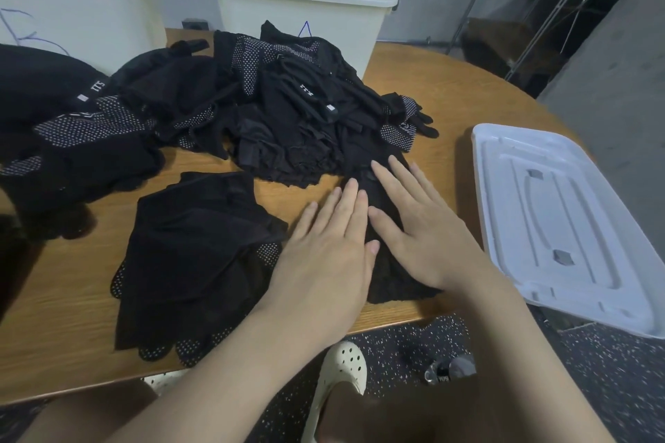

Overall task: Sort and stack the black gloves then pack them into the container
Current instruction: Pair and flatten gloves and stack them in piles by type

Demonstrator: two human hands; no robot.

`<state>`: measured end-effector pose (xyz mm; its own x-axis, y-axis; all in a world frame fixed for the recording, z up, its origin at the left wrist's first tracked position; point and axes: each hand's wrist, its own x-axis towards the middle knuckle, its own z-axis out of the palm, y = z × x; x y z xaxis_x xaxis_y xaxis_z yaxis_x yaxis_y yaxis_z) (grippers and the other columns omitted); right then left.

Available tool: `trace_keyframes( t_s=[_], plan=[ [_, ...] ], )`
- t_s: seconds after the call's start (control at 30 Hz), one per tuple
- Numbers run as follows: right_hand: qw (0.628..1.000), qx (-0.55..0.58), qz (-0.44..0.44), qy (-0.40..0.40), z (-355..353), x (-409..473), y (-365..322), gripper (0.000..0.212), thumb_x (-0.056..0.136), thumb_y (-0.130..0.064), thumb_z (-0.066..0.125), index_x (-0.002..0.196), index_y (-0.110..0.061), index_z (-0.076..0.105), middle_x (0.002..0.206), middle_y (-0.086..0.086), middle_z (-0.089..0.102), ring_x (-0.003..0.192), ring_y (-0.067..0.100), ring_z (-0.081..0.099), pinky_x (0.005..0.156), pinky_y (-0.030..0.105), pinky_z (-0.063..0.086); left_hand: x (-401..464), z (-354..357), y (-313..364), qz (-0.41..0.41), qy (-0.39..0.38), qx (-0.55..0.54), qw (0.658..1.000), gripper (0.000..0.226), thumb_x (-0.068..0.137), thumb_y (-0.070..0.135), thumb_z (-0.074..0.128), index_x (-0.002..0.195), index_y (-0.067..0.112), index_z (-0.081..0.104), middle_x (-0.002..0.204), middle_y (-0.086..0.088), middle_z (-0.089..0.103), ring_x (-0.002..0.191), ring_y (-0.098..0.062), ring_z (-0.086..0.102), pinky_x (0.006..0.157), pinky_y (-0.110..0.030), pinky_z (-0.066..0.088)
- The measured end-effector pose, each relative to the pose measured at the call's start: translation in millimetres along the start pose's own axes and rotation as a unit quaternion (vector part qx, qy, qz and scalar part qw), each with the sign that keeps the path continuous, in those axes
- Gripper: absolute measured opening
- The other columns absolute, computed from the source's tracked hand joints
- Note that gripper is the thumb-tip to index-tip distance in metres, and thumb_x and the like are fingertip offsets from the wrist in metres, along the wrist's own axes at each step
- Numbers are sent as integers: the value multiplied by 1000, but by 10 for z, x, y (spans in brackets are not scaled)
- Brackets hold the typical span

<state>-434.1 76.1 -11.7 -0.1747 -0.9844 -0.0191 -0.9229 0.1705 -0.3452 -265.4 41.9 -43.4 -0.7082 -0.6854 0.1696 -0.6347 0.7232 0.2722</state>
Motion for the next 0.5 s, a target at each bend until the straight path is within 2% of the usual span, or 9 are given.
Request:
trace_keyframes(
  t_s=[0.07,0.13,0.23,0.33,0.4,0.5],
  plan=[
    [1000,7,2,-9,-22,14,28,64,105,-54,30,163,-44,6,171,-18,-4,157,6,-15,130,38,3,26,-33,37,-1,-19,-9,1000,63,108,42,7,162,11,-1,170,-7,-10,158,-18,-4,129,-40,5],
    [1000,1,3,-12,-23,15,31,65,102,-58,27,162,-45,5,171,-19,-5,157,6,-15,130,39,3,39,-61,58,-1,-21,-12,1000,59,111,38,8,160,11,-9,167,-6,-19,157,-17,-13,128,-37,-3],
    [1000,-8,-3,-8,-20,5,28,65,101,-63,22,161,-46,5,171,-19,-5,157,7,-15,130,41,0,26,-65,44,-6,-20,-25,999,61,111,37,14,162,8,-2,168,-8,-14,158,-20,-9,129,-39,1],
    [1000,5,7,3,-94,19,-21,68,99,-60,34,162,-43,13,171,-14,6,159,14,-3,130,47,1,-46,-204,5,28,33,8,999,62,109,38,17,159,3,27,170,-15,14,158,-24,11,128,-42,18],
    [999,3,21,25,-162,20,-89,72,97,-54,48,162,-36,22,170,-8,19,159,20,7,129,49,3,-148,-417,-63,42,68,1,997,61,110,39,16,159,5,29,170,-11,16,159,-21,8,128,-38,11],
    [996,-36,28,70,-230,9,-265,71,97,-49,60,160,-30,33,168,-5,26,159,21,11,129,46,-2,-354,-737,-339,-4,94,-17,995,58,111,42,8,163,16,12,172,2,-1,157,-9,-12,125,-28,-8]
  ],
)
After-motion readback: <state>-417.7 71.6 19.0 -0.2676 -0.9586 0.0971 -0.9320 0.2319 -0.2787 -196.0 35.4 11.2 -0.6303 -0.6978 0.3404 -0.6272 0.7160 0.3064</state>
